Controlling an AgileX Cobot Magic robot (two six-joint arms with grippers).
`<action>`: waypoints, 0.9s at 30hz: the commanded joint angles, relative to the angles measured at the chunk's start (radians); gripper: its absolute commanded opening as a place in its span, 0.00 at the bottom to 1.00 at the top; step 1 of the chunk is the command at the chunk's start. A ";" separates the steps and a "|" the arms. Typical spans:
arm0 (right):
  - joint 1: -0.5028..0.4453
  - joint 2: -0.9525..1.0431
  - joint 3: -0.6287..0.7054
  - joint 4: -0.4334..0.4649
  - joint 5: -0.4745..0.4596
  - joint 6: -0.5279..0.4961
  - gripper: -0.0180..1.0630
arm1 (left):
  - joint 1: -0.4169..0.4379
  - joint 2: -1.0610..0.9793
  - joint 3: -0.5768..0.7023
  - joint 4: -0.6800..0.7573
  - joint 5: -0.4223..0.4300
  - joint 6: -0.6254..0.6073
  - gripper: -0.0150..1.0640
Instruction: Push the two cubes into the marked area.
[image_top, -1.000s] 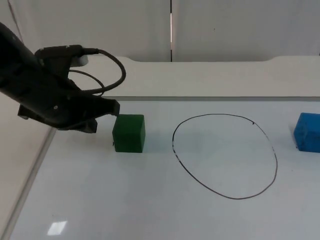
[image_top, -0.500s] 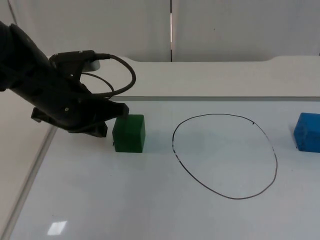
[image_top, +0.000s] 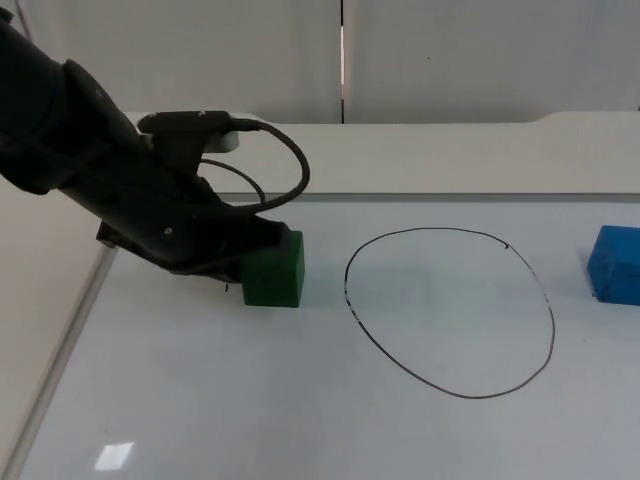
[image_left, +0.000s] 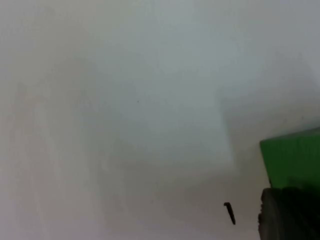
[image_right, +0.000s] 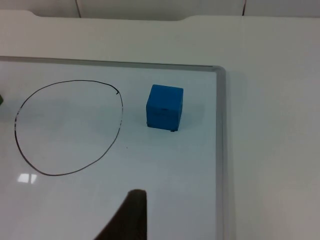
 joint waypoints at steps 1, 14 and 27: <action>-0.003 -0.005 0.001 -0.001 -0.004 -0.007 0.99 | -0.006 -0.001 -0.005 -0.027 -0.013 0.000 0.01; -0.003 -0.005 0.001 -0.001 -0.004 -0.007 0.99 | -0.006 -0.001 -0.005 -0.064 0.015 0.000 0.01; -0.003 -0.005 0.001 -0.001 -0.004 -0.007 0.99 | -0.068 -0.001 -0.005 -0.072 -0.003 0.000 0.01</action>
